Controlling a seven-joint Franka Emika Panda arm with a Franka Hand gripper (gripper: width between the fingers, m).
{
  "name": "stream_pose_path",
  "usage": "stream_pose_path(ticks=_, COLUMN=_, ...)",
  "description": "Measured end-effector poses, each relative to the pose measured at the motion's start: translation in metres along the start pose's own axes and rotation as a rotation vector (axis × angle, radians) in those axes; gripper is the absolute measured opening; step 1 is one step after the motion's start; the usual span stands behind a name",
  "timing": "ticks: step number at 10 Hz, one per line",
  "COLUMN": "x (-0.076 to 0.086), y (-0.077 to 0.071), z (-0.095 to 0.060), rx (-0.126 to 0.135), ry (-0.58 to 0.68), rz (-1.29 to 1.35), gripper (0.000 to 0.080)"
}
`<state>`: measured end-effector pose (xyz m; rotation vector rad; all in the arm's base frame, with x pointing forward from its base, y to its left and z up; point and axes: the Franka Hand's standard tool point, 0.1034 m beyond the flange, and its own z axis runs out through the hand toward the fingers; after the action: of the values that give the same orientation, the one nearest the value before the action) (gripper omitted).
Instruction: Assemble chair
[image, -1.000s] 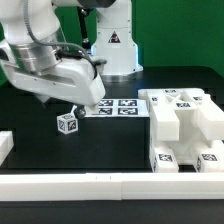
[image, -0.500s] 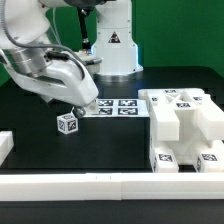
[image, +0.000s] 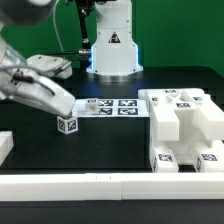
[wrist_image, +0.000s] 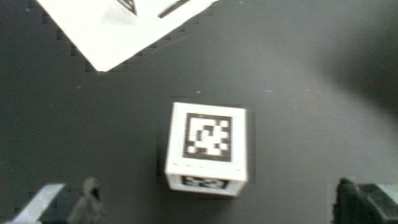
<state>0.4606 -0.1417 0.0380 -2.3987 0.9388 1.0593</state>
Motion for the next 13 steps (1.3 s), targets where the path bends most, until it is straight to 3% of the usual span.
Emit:
stream_pose_path(ticks=1, x=-0.008, y=0.003, z=0.004, rx=0.002, ry=-0.098, rz=0.018, gripper=0.0649)
stream_pose_path(ticks=3, x=0.004, y=-0.003, z=0.014, rx=0.051, ry=-0.174, rz=0.059, gripper=0.0649)
stream_pose_path(ticks=7, x=0.004, y=0.003, z=0.036, rx=0.053, ry=-0.212, rz=0.087, gripper=0.0649)
stream_pose_path(ticks=10, x=0.005, y=0.005, z=0.040, rx=0.051, ry=-0.218, rz=0.090, gripper=0.0649)
stream_pose_path(ticks=13, x=0.005, y=0.005, z=0.040, rx=0.051, ry=-0.219, rz=0.090, gripper=0.0281)
